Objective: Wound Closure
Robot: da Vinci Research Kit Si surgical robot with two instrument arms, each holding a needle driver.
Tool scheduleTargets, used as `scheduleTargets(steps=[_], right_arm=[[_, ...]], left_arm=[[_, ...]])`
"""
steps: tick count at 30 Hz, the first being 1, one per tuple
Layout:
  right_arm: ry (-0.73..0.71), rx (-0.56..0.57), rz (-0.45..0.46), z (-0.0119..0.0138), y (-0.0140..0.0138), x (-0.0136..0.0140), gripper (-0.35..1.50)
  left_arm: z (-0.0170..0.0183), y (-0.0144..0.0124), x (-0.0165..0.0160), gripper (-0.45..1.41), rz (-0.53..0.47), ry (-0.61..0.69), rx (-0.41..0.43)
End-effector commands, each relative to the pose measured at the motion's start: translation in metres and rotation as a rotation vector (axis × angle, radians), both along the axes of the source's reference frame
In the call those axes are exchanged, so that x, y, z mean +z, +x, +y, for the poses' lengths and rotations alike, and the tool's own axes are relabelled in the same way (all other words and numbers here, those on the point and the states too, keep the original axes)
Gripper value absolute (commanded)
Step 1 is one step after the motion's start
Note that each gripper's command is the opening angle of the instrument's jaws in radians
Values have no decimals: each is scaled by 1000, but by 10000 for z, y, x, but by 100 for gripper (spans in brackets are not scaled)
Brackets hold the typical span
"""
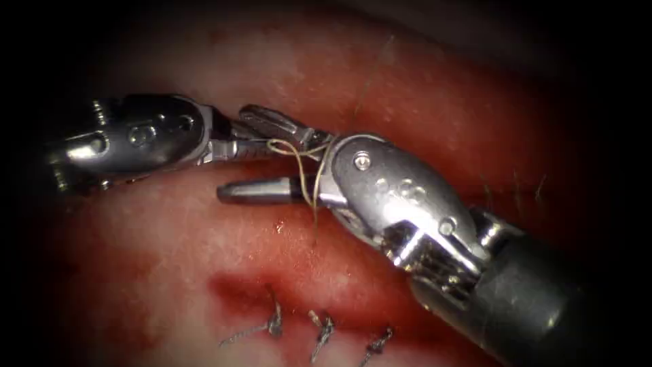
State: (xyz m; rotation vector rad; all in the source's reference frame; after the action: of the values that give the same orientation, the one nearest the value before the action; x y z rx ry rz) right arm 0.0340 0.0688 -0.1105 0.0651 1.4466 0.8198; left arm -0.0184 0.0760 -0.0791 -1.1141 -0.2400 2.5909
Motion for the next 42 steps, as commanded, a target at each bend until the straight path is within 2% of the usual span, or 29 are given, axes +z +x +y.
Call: scheduleTargets(steps=[1,4,12,18,28,42], right_arm=[[-14,28,-14,12,-2,1,120],[-14,85,-51,16,-16,8,120],[14,214,-97,15,-29,21,118],[110,284,-130,15,-46,47,116],[246,395,-159,19,-58,76,116],[272,514,-202,26,-74,81,114]], left_arm=[[0,-5,0,-35,-4,-1,4],[-17,-6,-12,-35,-5,1,11],[-49,-20,-44,-35,-10,12,15],[-40,-21,-71,-35,-14,11,25],[-1,-41,-45,-35,-10,9,14],[34,-32,-18,-35,2,-3,5]])
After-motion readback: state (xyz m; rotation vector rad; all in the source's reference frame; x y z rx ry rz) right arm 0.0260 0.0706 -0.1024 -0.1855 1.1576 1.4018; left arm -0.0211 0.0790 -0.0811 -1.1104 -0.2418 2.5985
